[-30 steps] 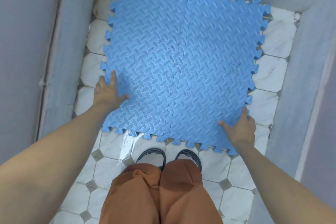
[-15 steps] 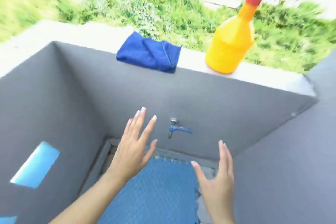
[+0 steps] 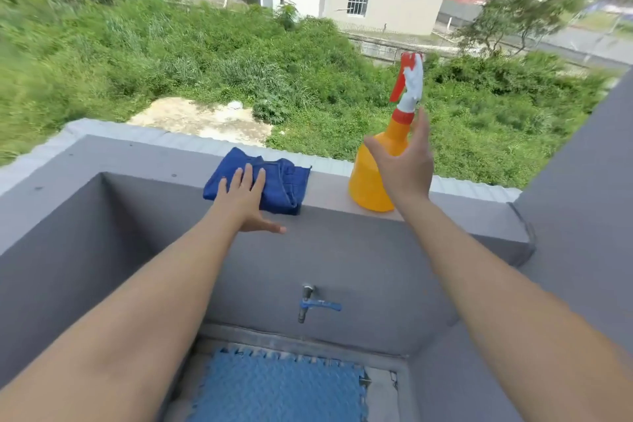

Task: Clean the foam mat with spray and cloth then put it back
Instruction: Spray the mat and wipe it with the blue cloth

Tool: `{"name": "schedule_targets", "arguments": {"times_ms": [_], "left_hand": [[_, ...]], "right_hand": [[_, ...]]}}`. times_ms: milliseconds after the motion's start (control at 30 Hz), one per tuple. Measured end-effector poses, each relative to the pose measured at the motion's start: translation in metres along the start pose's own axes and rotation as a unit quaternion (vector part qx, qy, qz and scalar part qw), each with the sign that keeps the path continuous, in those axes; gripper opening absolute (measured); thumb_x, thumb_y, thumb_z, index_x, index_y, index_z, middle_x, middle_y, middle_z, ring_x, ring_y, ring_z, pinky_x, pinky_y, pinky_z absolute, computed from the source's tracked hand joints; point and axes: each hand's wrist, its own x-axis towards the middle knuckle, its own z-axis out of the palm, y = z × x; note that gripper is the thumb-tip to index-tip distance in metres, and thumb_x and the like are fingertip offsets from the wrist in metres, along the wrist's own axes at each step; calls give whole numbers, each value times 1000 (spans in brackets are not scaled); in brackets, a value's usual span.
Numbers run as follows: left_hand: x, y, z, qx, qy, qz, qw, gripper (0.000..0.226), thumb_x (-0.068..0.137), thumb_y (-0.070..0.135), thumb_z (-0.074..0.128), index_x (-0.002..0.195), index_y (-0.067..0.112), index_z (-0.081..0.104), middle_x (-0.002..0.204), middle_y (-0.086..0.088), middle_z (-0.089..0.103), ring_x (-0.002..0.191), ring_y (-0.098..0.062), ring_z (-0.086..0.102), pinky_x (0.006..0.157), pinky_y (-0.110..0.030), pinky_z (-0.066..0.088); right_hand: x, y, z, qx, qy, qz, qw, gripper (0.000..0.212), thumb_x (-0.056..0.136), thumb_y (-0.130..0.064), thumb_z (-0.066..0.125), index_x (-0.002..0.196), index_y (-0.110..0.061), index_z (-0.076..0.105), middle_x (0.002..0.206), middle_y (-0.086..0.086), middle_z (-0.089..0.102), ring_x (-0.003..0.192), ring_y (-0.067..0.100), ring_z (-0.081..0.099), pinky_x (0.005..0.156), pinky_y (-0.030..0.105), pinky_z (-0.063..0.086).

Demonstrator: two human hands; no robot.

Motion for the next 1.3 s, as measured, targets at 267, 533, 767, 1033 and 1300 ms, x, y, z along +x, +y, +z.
{"name": "schedule_targets", "arguments": {"times_ms": [267,533,767,1033,1300], "left_hand": [[7,-14,31,27,168,29,985,96,80,66,55,153,26,8,160,-8,9,146,-28,11,115,-50,11],[20,-29,29,45,177,80,980,63,98,34,45,152,28,14,159,-8,16,145,-28,18,112,-50,17],[-52,-6,4,-292,250,36,922,20,96,10,38,109,8,53,85,-14,58,84,-39,52,62,-33,27],[-171,-41,108,-427,189,-79,881,38,100,22,29,63,12,33,60,-1,42,55,-15,33,50,-32,26],[-232,-102,353,-381,36,-88,920,32,98,13,32,122,15,54,102,-2,60,76,-17,50,54,-9,37]], "right_hand": [[41,14,16,-38,57,-42,997,30,76,-38,65,95,-20,51,85,-1,60,74,20,53,55,24,36],[46,10,23,-35,69,-18,997,33,77,-41,65,100,-22,51,90,-4,61,75,16,55,64,28,42],[-11,-23,-8,-76,38,-29,996,31,77,-37,61,65,-26,34,61,-12,39,50,2,36,43,14,24],[-187,27,-15,-50,38,-5,998,26,65,-24,63,89,-12,66,61,-13,63,65,0,66,56,23,50],[-404,200,79,55,-67,215,973,31,91,-28,63,78,-56,66,68,-6,62,34,14,51,48,33,47]]}}
